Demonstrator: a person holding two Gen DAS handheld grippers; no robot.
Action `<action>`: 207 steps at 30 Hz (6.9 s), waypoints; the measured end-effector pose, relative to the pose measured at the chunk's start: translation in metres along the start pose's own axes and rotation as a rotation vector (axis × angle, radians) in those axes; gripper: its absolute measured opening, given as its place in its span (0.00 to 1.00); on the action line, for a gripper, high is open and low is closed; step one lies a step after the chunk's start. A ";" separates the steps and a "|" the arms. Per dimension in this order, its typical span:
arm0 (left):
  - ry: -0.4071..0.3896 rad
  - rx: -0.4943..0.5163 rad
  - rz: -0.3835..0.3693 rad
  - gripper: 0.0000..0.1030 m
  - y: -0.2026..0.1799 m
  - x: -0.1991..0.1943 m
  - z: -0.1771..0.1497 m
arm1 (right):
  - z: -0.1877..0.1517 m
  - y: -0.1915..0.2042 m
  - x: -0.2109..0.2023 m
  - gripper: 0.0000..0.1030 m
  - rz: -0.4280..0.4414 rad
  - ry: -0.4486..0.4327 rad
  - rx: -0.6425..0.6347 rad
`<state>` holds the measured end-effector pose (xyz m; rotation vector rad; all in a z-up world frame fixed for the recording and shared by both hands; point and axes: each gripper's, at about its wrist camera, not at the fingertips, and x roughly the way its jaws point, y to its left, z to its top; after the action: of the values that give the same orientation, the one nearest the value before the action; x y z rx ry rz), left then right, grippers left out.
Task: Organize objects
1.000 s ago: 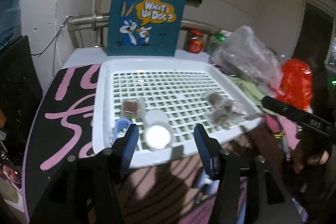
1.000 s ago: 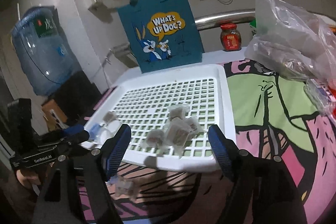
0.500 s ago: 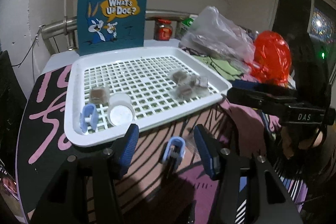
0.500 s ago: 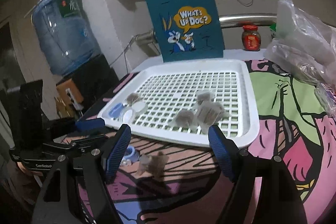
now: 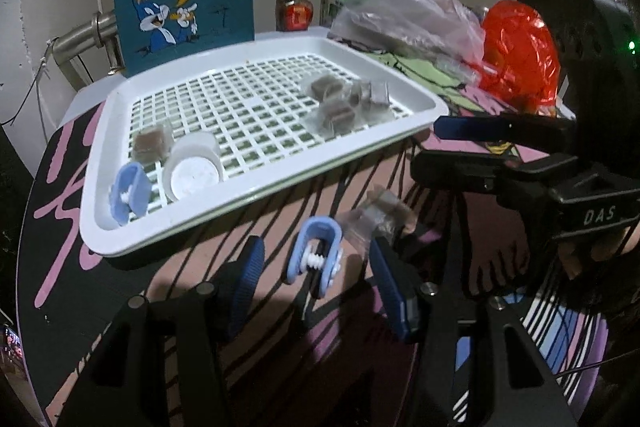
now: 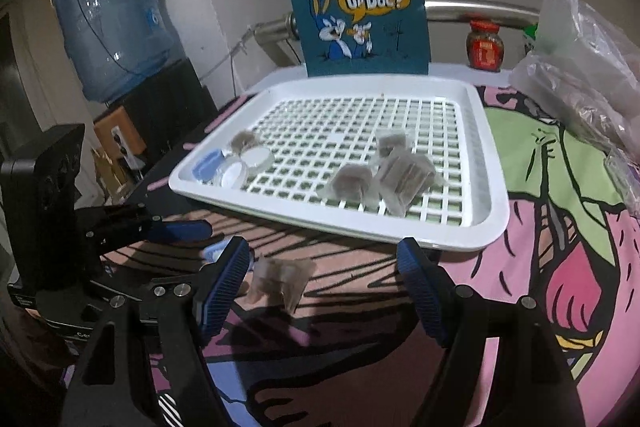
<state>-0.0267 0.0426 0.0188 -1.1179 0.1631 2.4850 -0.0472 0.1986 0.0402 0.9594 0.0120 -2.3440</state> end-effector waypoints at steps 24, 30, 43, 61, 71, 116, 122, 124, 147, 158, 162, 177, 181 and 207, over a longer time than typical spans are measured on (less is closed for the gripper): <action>0.011 -0.143 0.082 0.24 0.027 -0.002 -0.003 | -0.009 0.044 0.035 0.69 -0.012 0.119 -0.157; 0.007 -0.143 0.079 0.24 0.027 -0.002 -0.003 | -0.010 0.043 0.047 0.33 -0.028 0.174 -0.156; -0.044 -0.146 0.062 0.24 0.023 -0.014 -0.007 | -0.016 0.029 0.008 0.30 -0.054 0.040 -0.141; -0.072 -0.142 0.072 0.24 0.022 -0.020 -0.008 | -0.016 0.021 -0.009 0.31 -0.073 -0.042 -0.128; -0.072 -0.139 0.073 0.24 0.021 -0.019 -0.007 | -0.016 0.021 -0.009 0.31 -0.071 -0.042 -0.127; -0.074 -0.134 0.076 0.24 0.018 -0.018 -0.008 | -0.016 0.021 -0.009 0.31 -0.069 -0.040 -0.124; -0.074 -0.133 0.076 0.24 0.018 -0.018 -0.008 | -0.016 0.021 -0.010 0.31 -0.069 -0.040 -0.124; -0.074 -0.133 0.076 0.24 0.018 -0.018 -0.008 | -0.016 0.021 -0.010 0.31 -0.069 -0.040 -0.124; -0.126 -0.164 0.039 0.24 0.027 -0.031 -0.004 | -0.009 0.010 -0.019 0.31 0.008 -0.073 -0.050; -0.180 -0.273 0.100 0.24 0.063 -0.051 0.011 | 0.017 -0.031 -0.036 0.31 -0.015 -0.137 0.103; -0.208 -0.257 0.137 0.24 0.070 -0.058 0.029 | 0.042 -0.043 -0.045 0.31 0.005 -0.178 0.142; -0.151 -0.307 0.178 0.24 0.101 -0.006 0.048 | 0.075 -0.054 0.028 0.31 -0.026 -0.098 0.162; -0.132 -0.280 0.207 0.24 0.099 0.002 0.047 | 0.072 -0.049 0.045 0.31 -0.064 -0.060 0.111; -0.206 -0.225 0.229 0.62 0.078 -0.009 0.039 | 0.052 -0.025 0.027 0.82 -0.143 -0.160 0.028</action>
<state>-0.0802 -0.0203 0.0466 -0.9639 -0.0528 2.8616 -0.1085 0.1934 0.0562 0.8048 -0.0165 -2.5529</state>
